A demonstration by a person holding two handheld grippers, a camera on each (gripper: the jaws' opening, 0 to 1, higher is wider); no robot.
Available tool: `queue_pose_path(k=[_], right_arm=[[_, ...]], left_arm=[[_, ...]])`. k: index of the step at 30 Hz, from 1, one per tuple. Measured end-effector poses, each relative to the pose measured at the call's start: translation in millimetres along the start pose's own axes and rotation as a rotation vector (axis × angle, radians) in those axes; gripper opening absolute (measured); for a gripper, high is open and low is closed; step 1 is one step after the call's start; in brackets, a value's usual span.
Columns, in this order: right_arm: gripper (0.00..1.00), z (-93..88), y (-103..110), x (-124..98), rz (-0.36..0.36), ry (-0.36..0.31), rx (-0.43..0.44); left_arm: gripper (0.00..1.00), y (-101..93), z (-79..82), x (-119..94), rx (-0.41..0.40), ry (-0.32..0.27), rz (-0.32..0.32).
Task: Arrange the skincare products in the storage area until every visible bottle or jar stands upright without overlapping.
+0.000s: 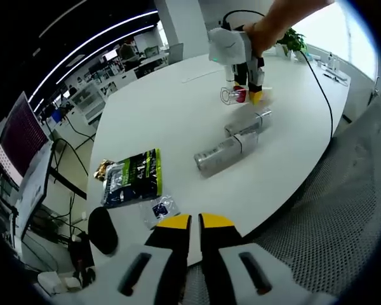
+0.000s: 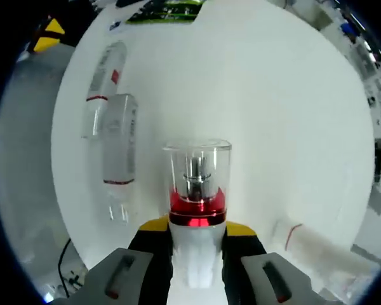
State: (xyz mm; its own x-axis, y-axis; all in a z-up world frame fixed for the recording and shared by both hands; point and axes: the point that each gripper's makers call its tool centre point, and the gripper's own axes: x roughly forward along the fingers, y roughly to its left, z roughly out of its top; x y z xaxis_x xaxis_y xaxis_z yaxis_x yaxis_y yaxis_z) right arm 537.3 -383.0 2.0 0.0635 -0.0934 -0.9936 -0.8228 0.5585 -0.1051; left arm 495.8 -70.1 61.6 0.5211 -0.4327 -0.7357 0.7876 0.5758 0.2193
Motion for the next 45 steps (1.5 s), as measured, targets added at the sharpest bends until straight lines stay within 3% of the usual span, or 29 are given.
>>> queue_pose_path(k=[5,10,17,21,25,29,31,37,43,45], right_arm=[[0.24,-15.7,11,3,0.032,-0.046,0.132],[0.23,-17.3,7,-3,-0.005,-0.131,0.198],[0.23,-29.4,-4,-25,-0.030,-0.306,0.412],[0.23,-40.9,-7,-37,-0.043,-0.440,0.586],[0.23,-54.4,-2,-42,-0.058,-0.487,0.673],[0.23,-60.3,1,-54,-0.076,-0.645,0.810],[0.23,-68.3,2,-57,-0.090,-0.684,0.879],[0.23,-77.2,13,-67,-0.087,-0.808,0.989],[0.23,-71.7,29,-87,-0.058,-0.938,1.075],[0.23,-67.7,37,-92,-0.045,-0.954,1.059]], left_arm=[[0.03,-1.9,0.8,0,0.008,-0.003,-0.009],[0.03,-2.8,0.5,0,0.011,-0.002,-0.015],[0.04,-2.7,1.8,0,0.011,-0.009,-0.015],[0.06,-2.2,2.4,0,0.007,-0.014,-0.012],[0.06,-2.8,2.4,0,0.010,-0.015,-0.016],[0.06,-3.5,1.4,1,0.012,-0.009,-0.020],[0.06,-4.0,0.5,1,0.015,-0.004,-0.021],[0.05,-5.1,-1.2,1,0.022,0.007,-0.027],[0.05,-7.8,-8.7,3,0.041,0.052,-0.037],[0.06,-8.9,-11.8,3,0.049,0.072,-0.041]])
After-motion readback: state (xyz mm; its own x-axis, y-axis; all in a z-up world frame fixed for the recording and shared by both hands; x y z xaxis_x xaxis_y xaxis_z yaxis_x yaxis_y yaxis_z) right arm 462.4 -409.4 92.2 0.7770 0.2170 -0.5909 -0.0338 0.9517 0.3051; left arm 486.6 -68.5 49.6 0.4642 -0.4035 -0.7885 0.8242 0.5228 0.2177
